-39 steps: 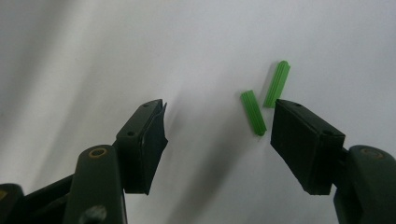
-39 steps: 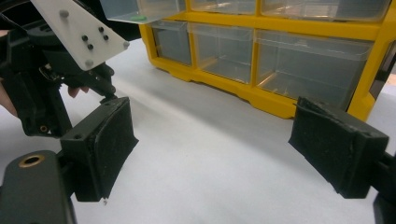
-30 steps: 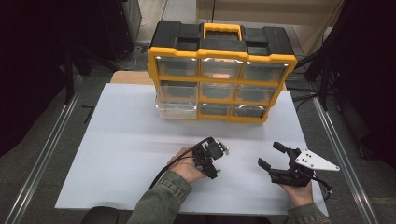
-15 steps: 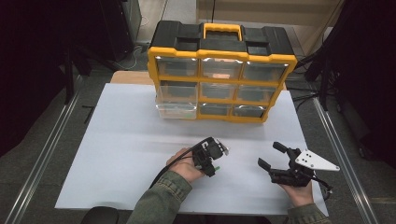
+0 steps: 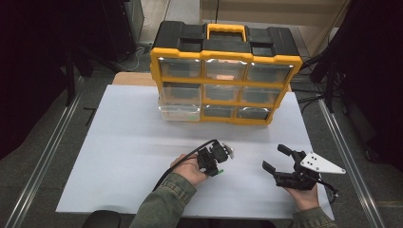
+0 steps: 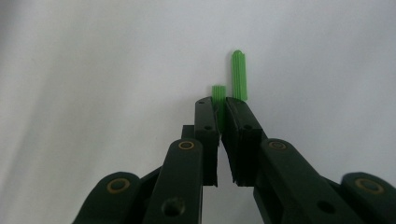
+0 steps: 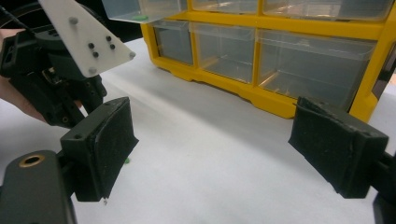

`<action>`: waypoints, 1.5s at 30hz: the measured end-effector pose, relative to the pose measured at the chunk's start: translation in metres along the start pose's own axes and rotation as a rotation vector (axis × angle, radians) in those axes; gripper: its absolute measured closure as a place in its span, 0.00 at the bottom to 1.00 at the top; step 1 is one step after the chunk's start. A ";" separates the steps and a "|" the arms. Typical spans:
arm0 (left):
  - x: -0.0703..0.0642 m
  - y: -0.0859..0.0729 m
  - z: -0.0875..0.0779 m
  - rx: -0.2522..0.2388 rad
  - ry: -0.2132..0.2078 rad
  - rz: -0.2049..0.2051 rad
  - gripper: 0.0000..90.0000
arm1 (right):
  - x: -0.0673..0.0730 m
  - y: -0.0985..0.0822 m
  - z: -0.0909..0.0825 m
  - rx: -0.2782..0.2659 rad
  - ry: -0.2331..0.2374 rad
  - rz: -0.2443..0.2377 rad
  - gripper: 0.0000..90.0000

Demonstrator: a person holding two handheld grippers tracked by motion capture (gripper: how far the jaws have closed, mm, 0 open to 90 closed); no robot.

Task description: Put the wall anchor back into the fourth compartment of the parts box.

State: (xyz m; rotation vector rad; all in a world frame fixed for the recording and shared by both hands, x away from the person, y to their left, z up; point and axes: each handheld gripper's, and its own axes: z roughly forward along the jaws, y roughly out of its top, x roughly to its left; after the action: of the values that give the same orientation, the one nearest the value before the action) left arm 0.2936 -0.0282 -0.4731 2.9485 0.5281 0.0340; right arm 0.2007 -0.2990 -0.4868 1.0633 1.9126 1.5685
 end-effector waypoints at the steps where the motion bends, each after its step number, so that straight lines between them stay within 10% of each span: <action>1: 0.002 0.000 0.000 0.002 -0.010 -0.002 0.94 | 0.000 0.000 0.000 0.000 0.000 -0.001 0.16; 21: 0.005 -0.008 -0.024 -0.010 -0.009 -0.004 0.94 | 0.001 0.000 0.000 0.002 0.000 0.002 0.16; 36: 0.046 -0.012 -0.139 -0.068 0.011 -0.015 0.94 | 0.001 0.000 -0.001 -0.001 0.000 0.006 0.16; 45: 0.072 -0.012 -0.210 -0.078 0.110 -0.049 0.94 | 0.001 0.000 0.000 0.001 0.001 0.005 0.16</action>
State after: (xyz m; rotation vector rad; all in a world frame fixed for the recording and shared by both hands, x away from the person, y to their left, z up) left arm 0.3471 0.0372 -0.2670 2.8686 0.5999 0.2072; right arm 0.2004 -0.2985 -0.4870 1.0687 1.9126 1.5719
